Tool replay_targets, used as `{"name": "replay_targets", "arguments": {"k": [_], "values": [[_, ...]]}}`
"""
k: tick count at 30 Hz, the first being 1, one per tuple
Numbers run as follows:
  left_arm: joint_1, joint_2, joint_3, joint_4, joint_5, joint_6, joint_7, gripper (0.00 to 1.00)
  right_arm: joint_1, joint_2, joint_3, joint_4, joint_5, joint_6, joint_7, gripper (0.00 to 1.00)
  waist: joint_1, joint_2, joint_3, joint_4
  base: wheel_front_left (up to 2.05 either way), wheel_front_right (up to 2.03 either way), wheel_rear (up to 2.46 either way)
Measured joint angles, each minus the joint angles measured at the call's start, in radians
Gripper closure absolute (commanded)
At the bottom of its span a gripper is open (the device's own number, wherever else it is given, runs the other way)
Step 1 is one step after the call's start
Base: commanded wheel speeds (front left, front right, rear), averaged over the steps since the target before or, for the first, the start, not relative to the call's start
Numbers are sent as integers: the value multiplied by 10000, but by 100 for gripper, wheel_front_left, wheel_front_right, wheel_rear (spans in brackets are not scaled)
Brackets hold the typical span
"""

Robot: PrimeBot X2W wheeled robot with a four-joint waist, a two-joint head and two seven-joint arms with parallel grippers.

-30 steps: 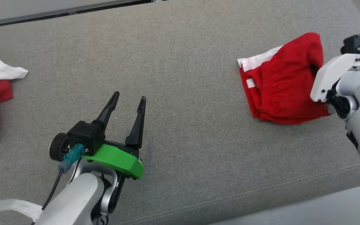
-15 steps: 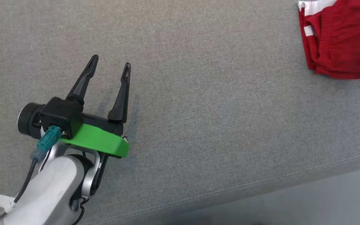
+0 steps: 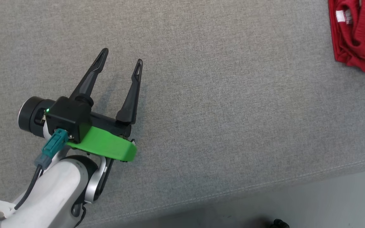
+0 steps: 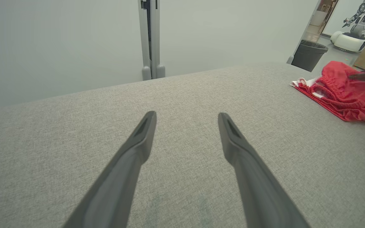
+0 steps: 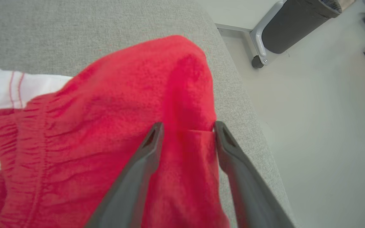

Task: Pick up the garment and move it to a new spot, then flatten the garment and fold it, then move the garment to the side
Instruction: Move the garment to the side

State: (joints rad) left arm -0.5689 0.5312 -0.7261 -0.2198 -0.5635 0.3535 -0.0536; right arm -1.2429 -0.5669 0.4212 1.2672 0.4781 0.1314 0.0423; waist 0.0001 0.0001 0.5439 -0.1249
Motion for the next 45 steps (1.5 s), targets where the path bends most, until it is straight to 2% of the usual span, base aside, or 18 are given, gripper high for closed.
{"name": "replay_targets", "arguments": {"k": [7, 14, 23, 30, 45], "values": [[-9, 4, -104, -38, 21, 29, 82, 0, 7, 17, -286, 153, -305, 0, -288, 0, 0, 0, -149, -69, 0, 0, 0], [73, -79, -90, 533, -290, -105, -75, 0, 281, 550, -272, 167, -364, 0, -819, 0, -1, 0, -687, -159, 0, 0, 0], [857, -527, 199, 1916, -1383, -422, -688, 0, 1139, 1035, 88, -466, 40, 0, -1473, 0, -1, 0, -1971, -104, 0, 0, 0], [1565, -652, 464, 2894, -2042, -593, -1083, 0, 1999, 1185, 393, -1037, 477, 0, -1896, 0, -1, 0, -3214, 112, 0, 0, 0], [3138, -59, 1112, 4429, -2734, -803, -1718, 0, 4324, 1927, 715, -2523, 1360, 0, -2615, 0, -2, 0, -5551, 775, 0, 0, 0]]}}
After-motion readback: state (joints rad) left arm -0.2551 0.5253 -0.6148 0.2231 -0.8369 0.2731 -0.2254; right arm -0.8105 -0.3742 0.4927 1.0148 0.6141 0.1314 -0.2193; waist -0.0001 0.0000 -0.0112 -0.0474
